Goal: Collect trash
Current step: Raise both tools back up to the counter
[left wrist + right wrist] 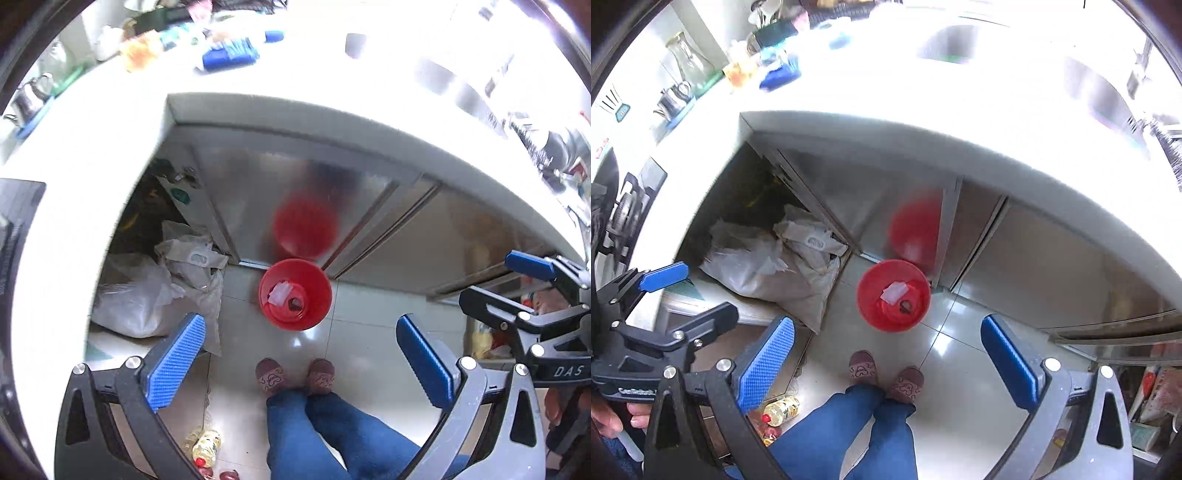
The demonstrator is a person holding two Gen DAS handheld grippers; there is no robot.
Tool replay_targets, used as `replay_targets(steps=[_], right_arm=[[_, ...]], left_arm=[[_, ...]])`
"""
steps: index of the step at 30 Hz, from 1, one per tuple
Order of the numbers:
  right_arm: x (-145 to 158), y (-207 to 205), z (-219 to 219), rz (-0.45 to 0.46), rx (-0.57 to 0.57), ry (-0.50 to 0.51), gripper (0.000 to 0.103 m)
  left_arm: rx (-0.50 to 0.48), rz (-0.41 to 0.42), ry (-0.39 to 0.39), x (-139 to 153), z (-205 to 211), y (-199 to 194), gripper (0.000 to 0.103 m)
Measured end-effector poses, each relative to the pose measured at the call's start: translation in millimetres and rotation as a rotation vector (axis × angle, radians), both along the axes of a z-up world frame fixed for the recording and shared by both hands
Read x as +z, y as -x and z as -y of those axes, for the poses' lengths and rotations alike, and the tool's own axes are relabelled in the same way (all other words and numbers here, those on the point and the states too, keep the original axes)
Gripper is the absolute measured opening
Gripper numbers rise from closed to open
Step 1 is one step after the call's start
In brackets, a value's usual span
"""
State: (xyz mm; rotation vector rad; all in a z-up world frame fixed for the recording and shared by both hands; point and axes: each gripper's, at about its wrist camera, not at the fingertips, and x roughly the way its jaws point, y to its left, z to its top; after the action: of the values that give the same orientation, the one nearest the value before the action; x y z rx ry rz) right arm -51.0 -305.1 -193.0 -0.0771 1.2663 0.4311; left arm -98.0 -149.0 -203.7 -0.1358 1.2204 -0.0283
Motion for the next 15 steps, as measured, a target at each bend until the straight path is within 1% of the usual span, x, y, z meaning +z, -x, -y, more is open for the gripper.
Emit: replay_targets(steps=[3,5,10,13,15], right_arm=[[27,2,2,0.007,-0.019,-0.056,0.101],[43,4,1,0.04,-0.016,-0.067,0.101],[82,6,-11,0.113,0.039,-0.098,0.101],[105,7,-19,0.164,0.076,-0.098,0.101],[124,7,-24,0.213,0.092,-0.094,0.101]], left_arm=[[0.024,0.038,-0.008,33,-2,7,0.103],[0.043,0.058,-0.014,53,-4,11,0.103],[0.059,0.117,-0.014,96,-15,21,0.103],[0.061,0.147,-0.024,118,-23,24,0.103],[0.058,0.162,-0.018,133,-29,25,0.103]])
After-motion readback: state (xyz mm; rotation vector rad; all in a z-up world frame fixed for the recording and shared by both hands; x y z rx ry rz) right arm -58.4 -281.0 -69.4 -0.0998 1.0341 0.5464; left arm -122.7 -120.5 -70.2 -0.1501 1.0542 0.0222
